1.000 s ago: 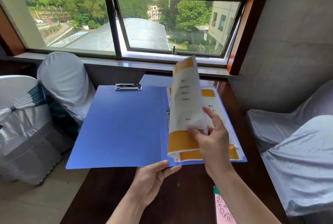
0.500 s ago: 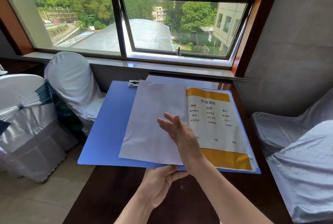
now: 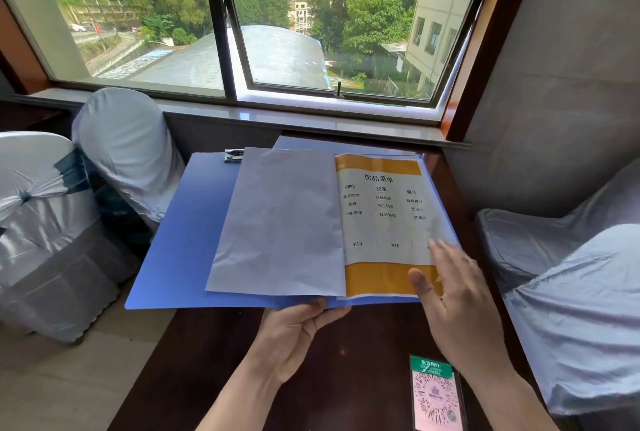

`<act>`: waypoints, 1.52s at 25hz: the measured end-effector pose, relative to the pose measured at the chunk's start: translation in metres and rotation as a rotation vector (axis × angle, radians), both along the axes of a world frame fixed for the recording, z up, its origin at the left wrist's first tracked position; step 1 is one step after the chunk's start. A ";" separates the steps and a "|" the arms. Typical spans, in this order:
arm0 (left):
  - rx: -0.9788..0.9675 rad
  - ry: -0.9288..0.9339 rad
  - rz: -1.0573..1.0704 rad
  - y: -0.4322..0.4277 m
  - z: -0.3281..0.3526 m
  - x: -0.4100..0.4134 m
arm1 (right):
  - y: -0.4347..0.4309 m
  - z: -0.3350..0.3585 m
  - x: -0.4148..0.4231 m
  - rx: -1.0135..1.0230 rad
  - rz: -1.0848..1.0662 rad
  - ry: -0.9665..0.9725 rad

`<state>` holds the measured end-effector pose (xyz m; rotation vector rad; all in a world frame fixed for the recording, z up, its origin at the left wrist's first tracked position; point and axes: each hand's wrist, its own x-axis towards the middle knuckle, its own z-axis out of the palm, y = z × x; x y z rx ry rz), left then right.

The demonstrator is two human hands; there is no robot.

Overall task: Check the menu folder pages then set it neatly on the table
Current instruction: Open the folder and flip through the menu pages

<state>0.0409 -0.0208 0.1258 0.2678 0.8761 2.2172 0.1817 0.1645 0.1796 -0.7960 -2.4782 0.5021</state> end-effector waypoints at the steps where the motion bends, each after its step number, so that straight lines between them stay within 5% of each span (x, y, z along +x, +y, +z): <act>1: -0.002 0.000 0.002 0.000 0.001 0.000 | 0.000 -0.003 0.005 0.107 -0.036 -0.075; 8: 0.001 -0.064 0.023 0.006 0.005 0.003 | -0.004 -0.011 0.004 0.059 -0.069 -0.320; 16: -0.012 -0.087 0.062 0.003 0.004 0.003 | -0.012 -0.012 -0.016 -0.136 0.041 -0.146; 20: -0.024 -0.101 0.047 0.004 0.000 0.005 | -0.017 -0.010 -0.031 -0.192 -0.067 0.056; 27: -0.036 -0.074 0.014 0.006 -0.001 0.006 | -0.012 -0.012 -0.045 -0.234 -0.123 -0.033; 34: -0.057 -0.070 0.021 0.005 -0.008 0.005 | 0.008 -0.011 -0.044 -0.252 -0.210 0.396; 38: -0.085 -0.046 0.017 0.005 -0.007 0.004 | 0.021 -0.002 -0.040 -0.710 -0.238 0.680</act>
